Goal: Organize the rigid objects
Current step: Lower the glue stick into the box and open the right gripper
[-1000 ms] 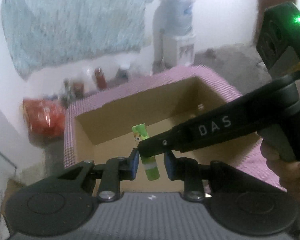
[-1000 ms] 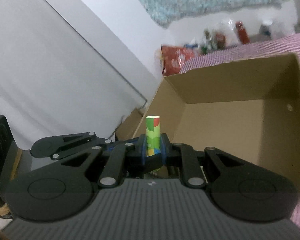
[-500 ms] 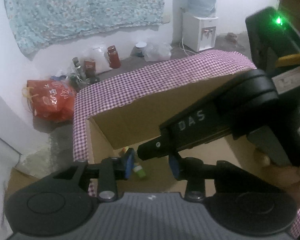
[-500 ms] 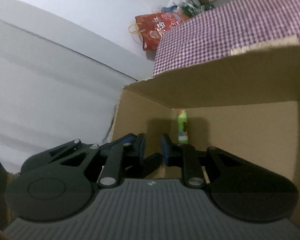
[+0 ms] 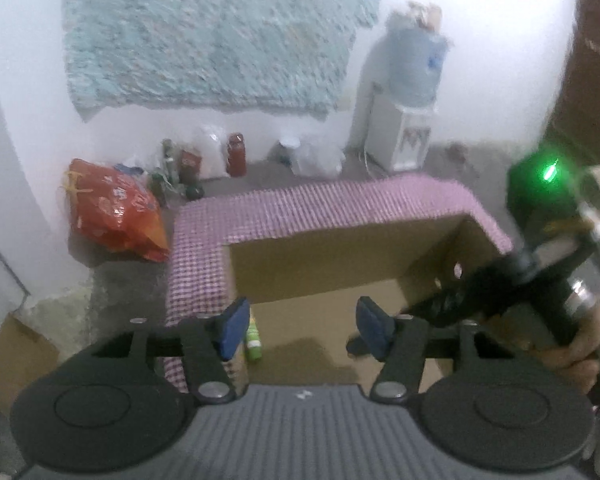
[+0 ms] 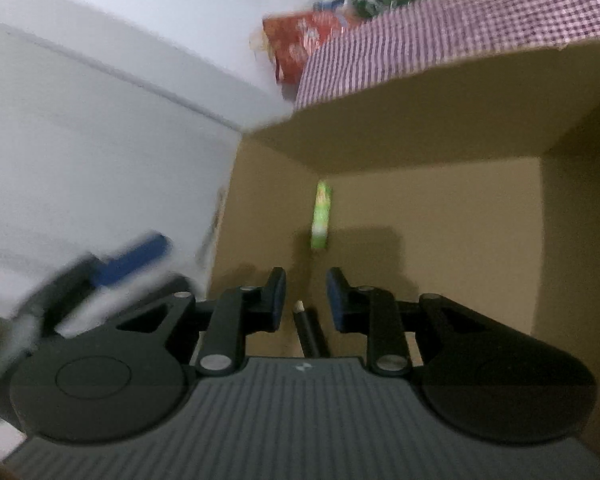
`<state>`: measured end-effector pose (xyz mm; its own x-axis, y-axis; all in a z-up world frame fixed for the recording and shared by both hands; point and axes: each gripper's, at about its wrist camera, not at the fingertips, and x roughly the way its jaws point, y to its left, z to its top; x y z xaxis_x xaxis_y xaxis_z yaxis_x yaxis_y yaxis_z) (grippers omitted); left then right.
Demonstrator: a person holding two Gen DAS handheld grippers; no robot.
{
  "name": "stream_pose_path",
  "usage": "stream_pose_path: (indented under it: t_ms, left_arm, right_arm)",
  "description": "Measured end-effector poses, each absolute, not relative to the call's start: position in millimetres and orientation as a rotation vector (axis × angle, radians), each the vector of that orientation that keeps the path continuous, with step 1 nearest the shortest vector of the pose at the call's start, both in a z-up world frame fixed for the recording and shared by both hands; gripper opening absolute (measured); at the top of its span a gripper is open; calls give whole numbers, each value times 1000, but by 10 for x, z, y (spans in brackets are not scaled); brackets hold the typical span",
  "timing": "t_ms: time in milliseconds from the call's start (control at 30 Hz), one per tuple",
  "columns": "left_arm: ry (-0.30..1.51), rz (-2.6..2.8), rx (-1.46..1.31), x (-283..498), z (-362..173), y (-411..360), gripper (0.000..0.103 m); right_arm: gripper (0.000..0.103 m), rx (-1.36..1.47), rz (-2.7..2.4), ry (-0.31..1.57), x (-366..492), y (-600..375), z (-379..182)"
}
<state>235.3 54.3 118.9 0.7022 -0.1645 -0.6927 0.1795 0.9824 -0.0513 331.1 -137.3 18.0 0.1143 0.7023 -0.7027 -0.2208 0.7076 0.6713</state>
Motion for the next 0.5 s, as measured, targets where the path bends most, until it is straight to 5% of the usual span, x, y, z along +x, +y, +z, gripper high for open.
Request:
stream_pose_path:
  t_ms: [267, 500]
  left_arm:
    - [680, -66, -111, 1639, 1199, 987, 85]
    - [702, 50, -258, 1254, 936, 1352, 86]
  right_arm:
    - [26, 132, 777, 1391, 3228, -579, 87]
    - [26, -44, 813, 1470, 3239, -97, -96]
